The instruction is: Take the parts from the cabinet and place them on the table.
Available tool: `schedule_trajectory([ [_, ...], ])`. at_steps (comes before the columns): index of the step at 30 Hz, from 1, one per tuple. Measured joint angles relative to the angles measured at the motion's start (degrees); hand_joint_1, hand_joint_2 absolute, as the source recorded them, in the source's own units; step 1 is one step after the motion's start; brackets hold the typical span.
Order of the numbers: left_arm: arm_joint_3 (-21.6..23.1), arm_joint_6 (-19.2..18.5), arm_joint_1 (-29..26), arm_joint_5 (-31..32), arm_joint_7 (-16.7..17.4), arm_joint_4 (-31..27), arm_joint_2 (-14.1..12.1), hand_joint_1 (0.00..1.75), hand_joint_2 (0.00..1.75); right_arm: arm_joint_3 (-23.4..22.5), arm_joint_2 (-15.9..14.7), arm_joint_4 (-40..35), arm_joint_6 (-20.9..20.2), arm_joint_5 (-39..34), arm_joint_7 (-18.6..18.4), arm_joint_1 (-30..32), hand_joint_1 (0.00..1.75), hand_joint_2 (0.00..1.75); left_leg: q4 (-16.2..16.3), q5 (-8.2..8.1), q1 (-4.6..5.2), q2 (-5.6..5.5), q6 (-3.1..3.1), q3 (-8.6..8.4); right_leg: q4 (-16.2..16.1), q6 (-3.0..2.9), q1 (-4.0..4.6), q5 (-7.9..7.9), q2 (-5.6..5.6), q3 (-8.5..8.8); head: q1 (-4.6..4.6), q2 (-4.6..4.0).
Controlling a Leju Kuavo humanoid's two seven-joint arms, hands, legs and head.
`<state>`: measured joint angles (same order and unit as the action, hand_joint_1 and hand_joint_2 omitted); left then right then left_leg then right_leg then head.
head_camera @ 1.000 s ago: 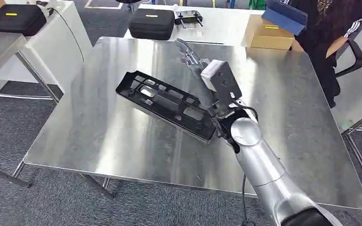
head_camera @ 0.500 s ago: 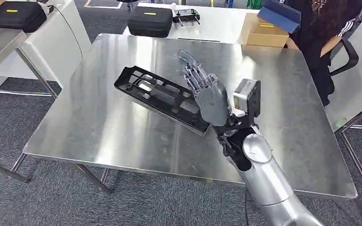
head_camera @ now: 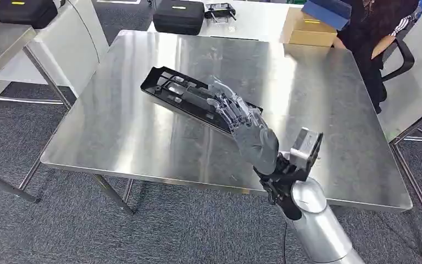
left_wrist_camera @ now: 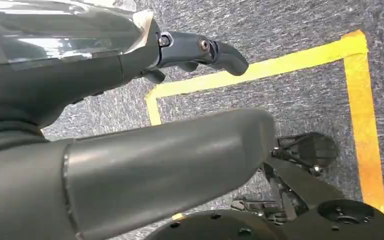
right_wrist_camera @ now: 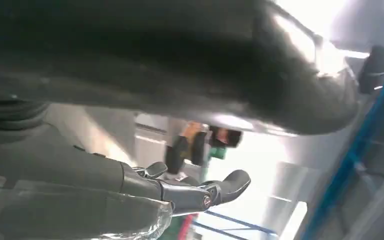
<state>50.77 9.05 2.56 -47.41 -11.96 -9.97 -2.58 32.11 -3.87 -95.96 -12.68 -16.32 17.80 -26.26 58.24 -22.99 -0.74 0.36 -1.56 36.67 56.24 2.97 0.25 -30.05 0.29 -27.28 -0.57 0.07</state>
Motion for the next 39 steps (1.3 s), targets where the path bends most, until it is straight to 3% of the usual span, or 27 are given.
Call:
schedule_trajectory([
  [2, -0.04, -0.02, -0.11, -0.15, -0.46, 0.02, 0.13, 0.00, 0.00, 0.07, -0.83, -2.30, 0.30, 2.42, 2.02, 3.06, 0.00, 0.00, -0.43, 0.86, -0.10, -0.12, 0.63, -0.05, -0.16, -0.75, 0.24, 0.47, -0.02, -0.70, 0.00, 0.00],
  [3, -0.09, -0.02, -0.24, -0.17, -0.57, 0.13, 0.02, 0.00, 0.00, 0.04, -1.09, -3.21, 0.66, 3.32, 2.80, 4.73, 0.00, 0.00, -0.44, 0.74, 0.02, -0.32, 0.95, 0.23, -0.91, -1.47, -0.83, 1.23, -0.25, -0.73, -0.11, 0.00],
  [5, -0.26, -0.20, -0.43, -0.24, -0.70, 0.22, 0.02, 0.00, 0.00, -0.18, -1.70, -5.16, 2.01, 4.74, 4.39, 8.00, 0.00, 0.00, 3.54, -4.83, -0.33, -0.48, 1.29, 1.57, -0.86, -2.67, -1.23, 2.22, -0.49, -1.19, 0.20, 0.00],
  [7, -0.42, -0.39, -0.48, -0.24, -0.72, 0.33, 0.02, 0.00, 0.00, -1.40, -2.29, -6.51, 3.19, 4.34, 5.11, 11.38, 0.00, 0.00, 12.24, -10.57, -0.54, -0.51, 1.88, 4.13, -0.80, -2.94, -1.16, 2.99, -0.70, -2.31, 0.33, 0.00],
  [8, -0.46, -0.50, -0.50, -0.24, -0.74, 0.42, 0.02, 0.00, 0.00, -2.08, -2.49, -6.90, 3.39, 3.97, 5.35, 12.93, 0.00, 0.00, 15.86, -11.79, -0.62, -0.50, 2.24, 4.94, -0.76, -2.82, -1.14, 3.37, -0.79, -2.91, 0.44, 0.00],
  [9, -0.48, -0.59, -0.55, -0.24, -0.96, 0.46, 0.02, 0.00, 0.00, -3.01, -2.75, -7.42, 3.41, 3.76, 5.65, 14.74, 0.00, 0.00, 17.29, -11.51, -0.80, -0.50, 2.49, 4.65, -0.68, -2.63, -1.18, 3.75, -0.81, -3.41, 0.44, 0.00],
  [11, -0.52, -0.70, -0.60, -0.24, -1.48, 0.50, -0.04, 0.00, 0.00, -5.30, -3.15, -9.23, 3.00, 3.82, 6.42, 18.77, 0.00, 0.00, 12.68, -8.13, -1.39, -0.44, 2.97, 0.53, -0.19, -2.18, -1.55, 4.02, -0.91, -4.18, 0.42, 0.00],
  [12, -0.52, -0.72, -0.65, -0.24, -1.64, 0.50, -0.07, 0.00, 0.00, -6.45, -3.26, -10.23, 2.66, 3.91, 6.82, 20.41, 0.00, 0.00, 7.20, -6.27, -1.76, -0.40, 3.31, -3.23, 0.38, -2.11, -1.85, 4.02, -0.94, -4.62, 0.44, 0.00],
  [13, -0.52, -0.72, -0.62, -0.24, -1.68, 0.50, -0.07, 0.00, 0.00, -7.26, -3.34, -10.95, 2.18, 4.02, 7.12, 21.35, 0.00, 0.00, 2.70, -5.83, -2.13, -0.49, 3.70, -5.94, 1.12, -2.01, -1.86, 3.96, -0.91, -5.16, 0.46, 0.00],
  [14, -0.55, -0.79, -0.58, -0.24, -1.68, 0.52, 0.04, 0.00, 0.00, -8.09, -3.47, -11.87, 1.55, 4.04, 7.49, 22.23, 0.00, 0.00, 1.42, -6.79, -1.49, -1.01, 3.91, -6.74, 1.69, -1.35, -1.25, 4.00, -0.82, -6.11, 0.72, 0.00],
  [17, -0.55, -0.74, -0.61, -0.07, -1.73, 0.74, -0.07, 0.00, 0.00, -10.80, -3.96, -14.97, -1.12, 4.39, 8.61, 26.25, 0.00, 0.00, 1.41, -6.67, -1.04, -1.38, 3.18, -5.82, 1.75, 0.23, -1.53, 5.08, -0.68, -6.69, 0.72, 0.00],
  [18, -0.55, -0.77, -0.63, -0.07, -1.70, 0.77, -0.07, 0.00, 0.00, -11.65, -4.06, -15.73, -1.71, 4.63, 8.83, 27.49, 0.00, 0.00, 1.04, -6.07, -1.02, -1.33, 2.27, -5.40, 1.67, 0.88, -1.16, 5.49, -0.54, -6.99, 0.61, 0.00],
  [19, -0.55, -0.74, -0.57, -0.07, -1.70, 0.81, 0.00, 0.00, 0.00, -12.50, -4.28, -16.41, -2.07, 4.76, 8.98, 28.22, 0.00, 0.00, 0.70, -5.55, -1.27, -0.93, 1.39, -5.03, 2.34, 0.75, -1.82, 4.29, -0.27, -7.85, 0.72, 0.00],
  [21, -0.55, -0.74, -0.51, -0.07, -1.68, 0.87, -0.20, 0.00, 0.00, -14.02, -4.22, -17.54, -2.21, 4.87, 9.00, 29.27, 0.00, 0.00, 0.67, -4.54, -1.06, -0.67, -0.19, -3.80, 8.74, -0.55, -1.46, -1.08, -0.29, -10.17, 0.18, 0.00],
  [23, -0.55, -0.70, -0.50, -0.09, -1.66, 0.90, -0.17, 0.00, 0.00, -15.36, -4.20, -18.07, -2.23, 5.04, 8.83, 30.62, 0.00, 0.00, 0.69, -3.52, -0.68, -0.42, -0.85, -2.43, 17.48, -0.88, -1.39, -5.40, -0.27, -12.31, 0.20, 0.00],
  [24, -0.55, -0.70, -0.50, -0.15, -1.64, 0.90, -0.11, 0.00, 0.00, -15.78, -4.13, -18.14, -2.23, 5.22, 8.54, 31.23, 0.00, 0.00, 0.70, -2.97, -0.49, -0.29, -0.88, -1.79, 19.74, -0.51, -1.40, -5.58, -0.28, -12.32, 0.18, 0.00],
  [25, -0.55, -0.70, -0.49, -0.20, -1.64, 0.92, -0.11, 0.00, 0.00, -16.26, -4.04, -18.14, -2.21, 5.31, 8.19, 31.74, 0.00, 0.00, 0.70, -2.41, -0.38, -0.19, -0.88, -1.11, 19.64, 0.06, -1.39, -4.40, -0.28, -11.20, 0.18, 0.00],
  [27, -0.55, -0.70, -0.48, -0.44, -1.64, 0.92, -0.02, 0.00, 0.00, -17.18, -3.78, -18.14, -2.16, 5.35, 7.69, 32.37, 0.00, 0.00, 0.72, -1.25, -0.30, -0.14, -0.68, 0.15, 13.25, 1.07, -1.34, -0.71, -0.28, -6.01, 0.20, 0.00],
  [28, -0.57, -0.68, -0.47, -0.50, -1.64, 0.92, 0.07, 0.00, 0.00, -17.57, -3.65, -18.14, -2.06, 5.33, 7.52, 32.48, 0.00, 0.00, 0.72, -0.63, -0.29, -0.16, -0.48, 0.71, 8.23, 0.91, -1.28, -0.03, -0.28, -2.37, 0.20, 0.00],
  [29, -0.57, -0.66, -0.40, -0.50, -1.64, 0.92, 0.13, 0.00, 0.00, -17.95, -3.56, -18.16, -1.70, 5.33, 7.01, 32.47, 0.00, 0.00, 0.77, -0.04, -0.19, -0.18, -0.14, 1.01, 2.20, 0.09, -1.08, -1.60, -0.28, 1.89, 0.20, 0.00],
  [30, -0.57, -0.61, -0.38, -0.52, -1.66, 0.92, 0.22, 0.00, 0.00, -18.36, -3.32, -18.14, -1.40, 5.33, 6.40, 32.47, 0.00, 0.00, 0.72, 0.52, -0.06, -0.19, 0.23, 1.27, -1.89, -0.29, -0.33, -2.71, -0.24, 4.17, 0.22, 0.00],
  [33, -0.57, -0.57, -0.40, -0.59, -1.66, 0.96, 0.26, 0.00, 0.00, -19.69, -2.54, -17.55, 0.96, 5.87, 4.02, 33.38, 0.00, 0.00, -0.35, 2.64, -0.16, -0.27, 1.27, 1.17, -1.00, -0.88, -0.08, -1.43, -0.17, 2.38, 0.13, 0.00],
  [34, -0.57, -0.55, -0.50, -0.70, -1.66, 1.20, 0.11, 0.00, 0.00, -20.13, -2.07, -16.93, 1.58, 6.23, 3.43, 33.80, 0.00, 0.00, -0.09, 2.33, -0.31, -0.88, 1.60, 1.92, -1.59, -1.55, -1.54, -0.31, -0.35, 2.12, 0.11, 0.00],
  [35, -0.55, -0.57, -0.51, -0.79, -1.64, 1.22, 0.24, 0.00, 0.00, -20.50, -1.86, -16.22, 2.01, 6.53, 3.10, 34.08, 0.00, 0.00, 1.27, -0.86, 0.04, -0.82, 1.81, 2.65, -1.52, -1.89, -1.26, 0.37, -0.51, 0.86, 0.41, 0.00],
  [36, -0.55, -0.55, -0.54, -0.89, -1.64, 1.25, 0.26, 0.00, 0.00, -20.76, -1.51, -15.86, 2.08, 6.55, 3.03, 34.39, 0.00, 0.00, 4.51, -5.13, -0.04, -0.74, 1.91, 3.64, -1.26, -2.85, -1.41, 1.10, -0.63, 0.26, 0.57, 0.00],
  [38, -0.57, -0.55, -0.53, -1.11, -1.64, 1.36, 0.22, 0.00, 0.00, -21.29, -1.07, -15.36, 3.24, 7.47, 2.49, 35.02, 0.00, 0.00, 12.52, -10.73, -0.06, -0.69, 2.16, 4.85, -0.95, -2.92, -0.99, 2.31, -0.68, -1.42, 0.61, 0.00],
  [39, -0.57, -0.52, -0.48, -1.18, -1.62, 1.38, 0.24, 0.00, 0.00, -21.64, -0.78, -14.83, 4.73, 8.48, 1.61, 35.31, 0.00, 0.00, 15.76, -11.14, -0.07, -0.66, 2.33, 4.91, -0.69, -2.89, -0.89, 2.89, -0.79, -2.16, 0.61, 0.00],
])
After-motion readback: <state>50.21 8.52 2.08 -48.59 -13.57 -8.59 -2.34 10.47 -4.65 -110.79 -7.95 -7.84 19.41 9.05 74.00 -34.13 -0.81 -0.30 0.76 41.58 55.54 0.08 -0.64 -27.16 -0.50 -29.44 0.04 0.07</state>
